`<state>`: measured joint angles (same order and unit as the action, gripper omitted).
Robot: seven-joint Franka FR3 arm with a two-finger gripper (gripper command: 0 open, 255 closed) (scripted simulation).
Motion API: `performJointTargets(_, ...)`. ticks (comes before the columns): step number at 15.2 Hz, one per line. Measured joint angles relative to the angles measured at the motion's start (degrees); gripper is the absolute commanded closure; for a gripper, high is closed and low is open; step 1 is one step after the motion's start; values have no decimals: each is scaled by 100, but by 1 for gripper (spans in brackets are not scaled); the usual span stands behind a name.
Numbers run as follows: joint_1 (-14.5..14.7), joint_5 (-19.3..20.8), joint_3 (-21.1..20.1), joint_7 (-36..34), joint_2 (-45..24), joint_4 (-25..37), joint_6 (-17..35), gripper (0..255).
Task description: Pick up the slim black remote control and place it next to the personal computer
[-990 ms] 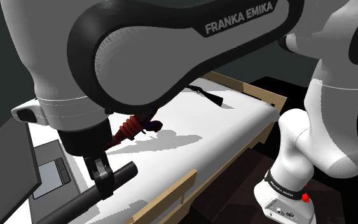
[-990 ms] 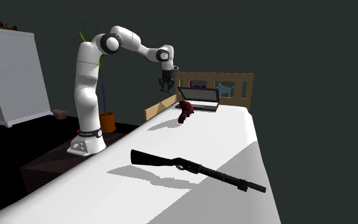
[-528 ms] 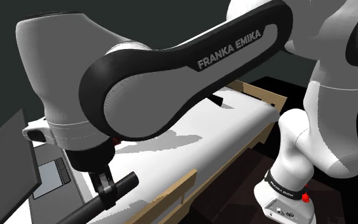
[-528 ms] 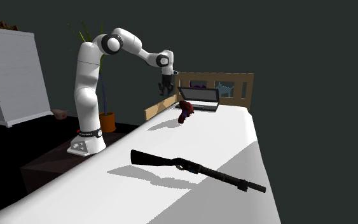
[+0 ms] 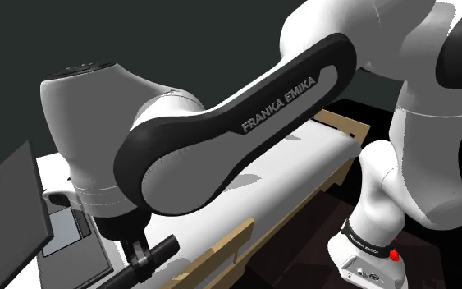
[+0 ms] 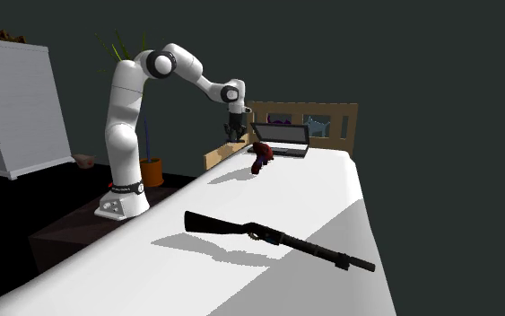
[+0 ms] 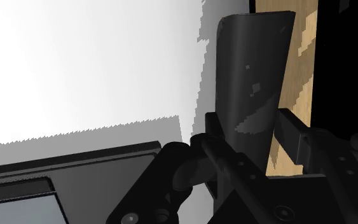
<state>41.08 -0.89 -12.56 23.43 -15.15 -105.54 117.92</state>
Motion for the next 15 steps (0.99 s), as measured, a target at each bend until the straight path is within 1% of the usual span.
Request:
performJointTargets(10,26,70,24,-14,-334,-330,665,255)
performJointTargets(15,30,80,29,-19,-380,-331,709,255)
